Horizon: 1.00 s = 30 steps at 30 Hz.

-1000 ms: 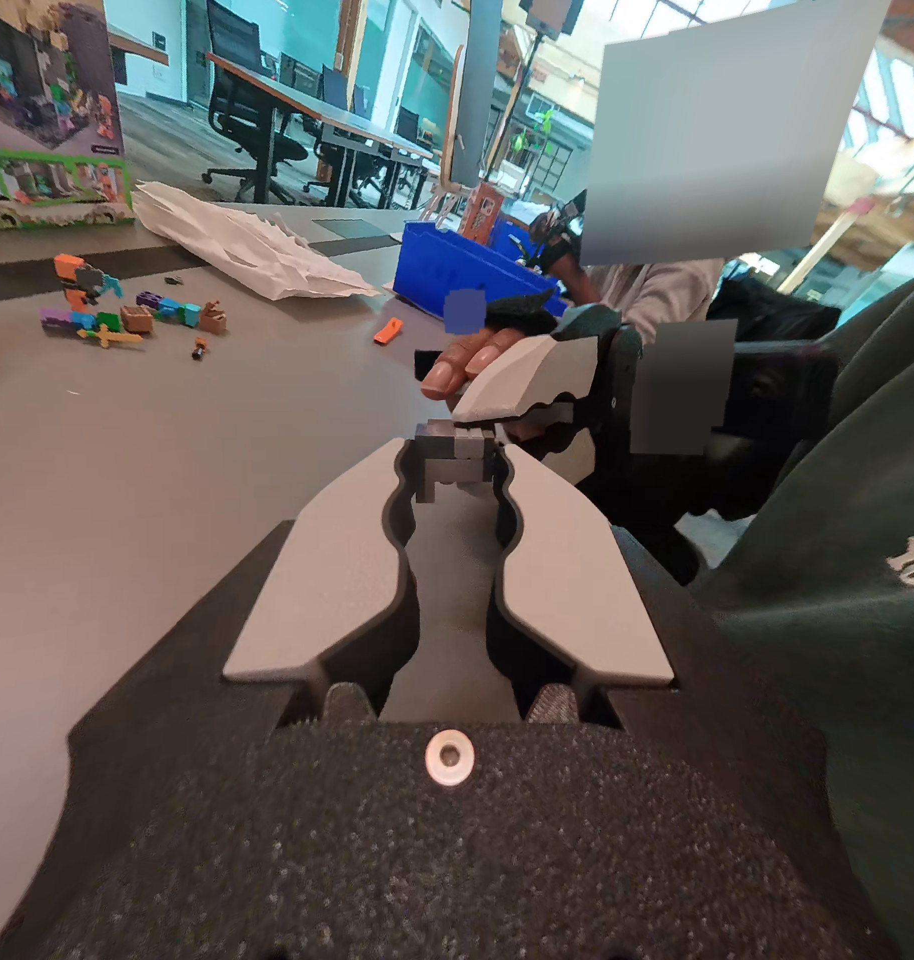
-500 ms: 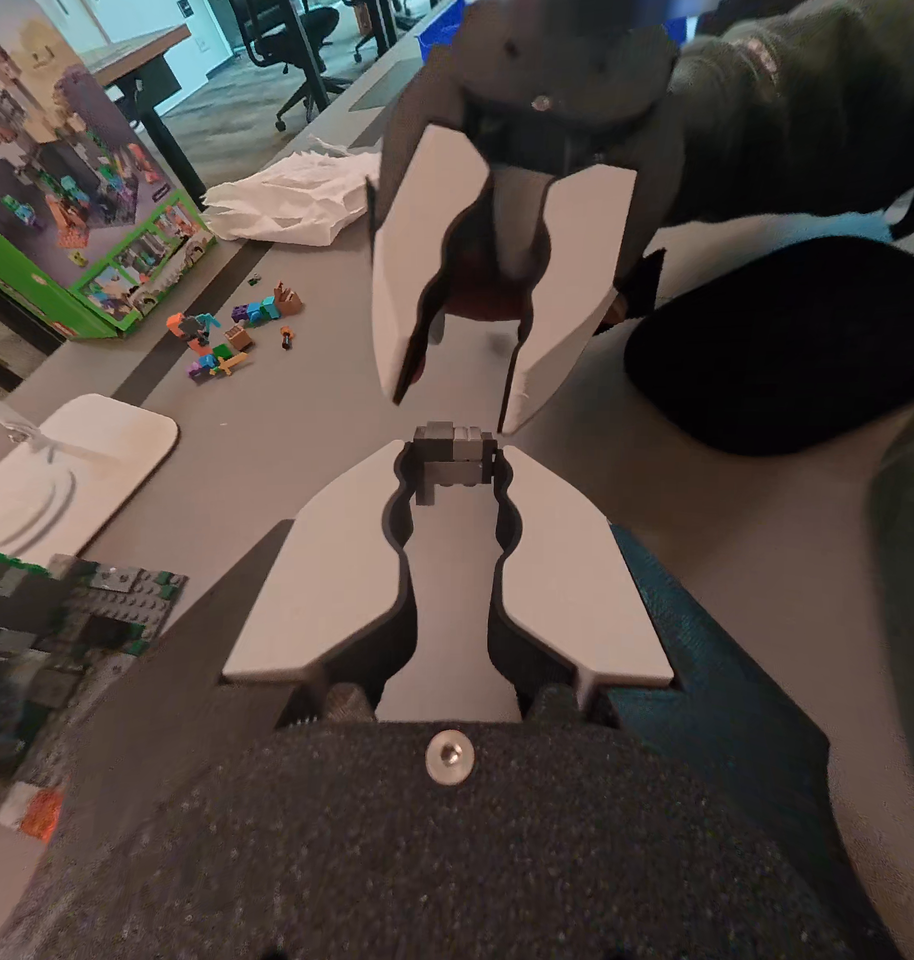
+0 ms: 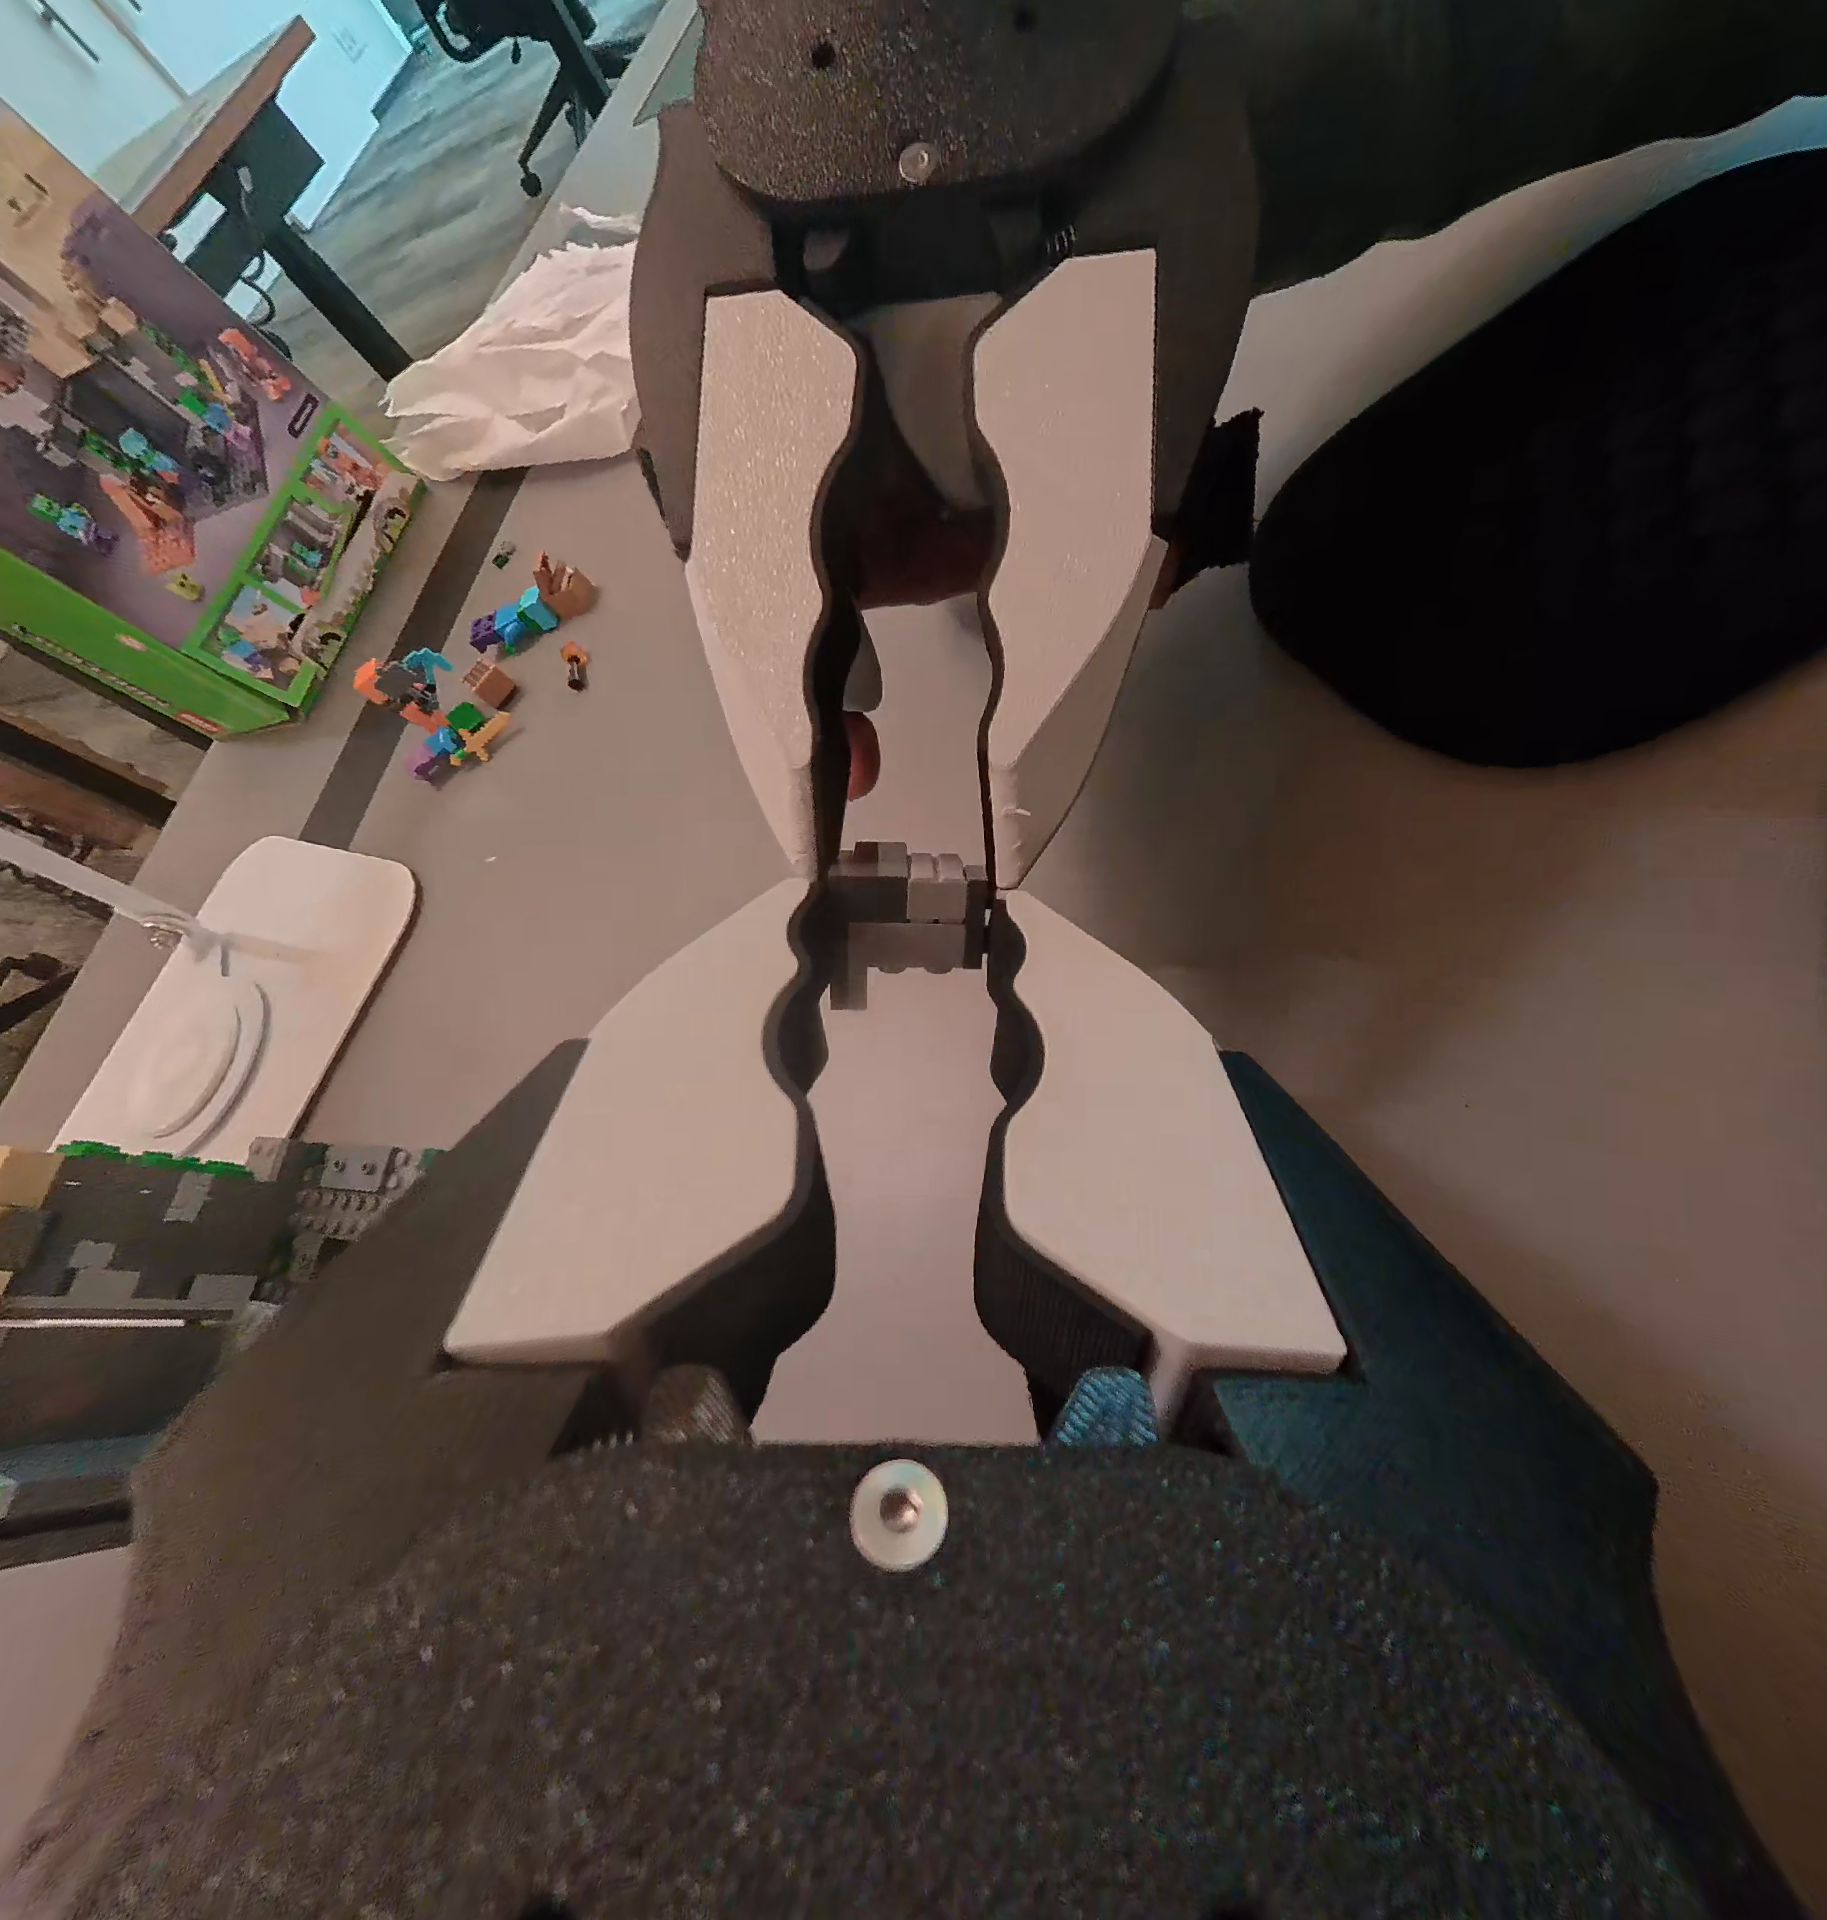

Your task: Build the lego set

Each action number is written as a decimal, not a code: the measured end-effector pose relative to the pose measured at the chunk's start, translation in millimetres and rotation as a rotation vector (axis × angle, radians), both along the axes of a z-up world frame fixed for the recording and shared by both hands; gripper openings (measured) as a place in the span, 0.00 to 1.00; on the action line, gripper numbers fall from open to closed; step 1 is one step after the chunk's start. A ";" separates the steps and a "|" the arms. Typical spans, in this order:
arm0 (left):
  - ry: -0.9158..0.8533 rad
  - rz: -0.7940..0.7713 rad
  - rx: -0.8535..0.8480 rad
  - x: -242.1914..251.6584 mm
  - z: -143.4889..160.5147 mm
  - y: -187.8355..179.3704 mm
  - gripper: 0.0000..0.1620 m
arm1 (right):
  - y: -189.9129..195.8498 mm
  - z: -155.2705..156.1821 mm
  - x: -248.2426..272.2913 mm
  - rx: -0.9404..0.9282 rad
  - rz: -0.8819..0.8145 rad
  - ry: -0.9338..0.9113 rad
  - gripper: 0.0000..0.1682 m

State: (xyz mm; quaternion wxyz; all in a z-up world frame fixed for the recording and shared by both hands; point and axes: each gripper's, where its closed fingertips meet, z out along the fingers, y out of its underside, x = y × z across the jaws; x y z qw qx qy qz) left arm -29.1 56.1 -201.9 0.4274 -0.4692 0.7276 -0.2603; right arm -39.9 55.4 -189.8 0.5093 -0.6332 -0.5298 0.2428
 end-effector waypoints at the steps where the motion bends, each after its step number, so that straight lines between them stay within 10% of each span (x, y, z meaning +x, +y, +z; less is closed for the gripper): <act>1: 0.000 -0.003 -0.008 0.1 -1.5 -0.2 0.18 | -0.2 -1.4 0.2 -0.003 0.000 -0.005 0.16; 14: -0.018 -0.044 -0.138 0.2 -5.4 -5.8 0.18 | -4.6 -4.7 0.6 -0.069 -0.028 0.031 0.15; 30: -0.181 -0.010 -1.379 13.8 20.3 6.3 0.18 | 15.1 5.3 6.7 0.351 -0.241 -0.173 0.21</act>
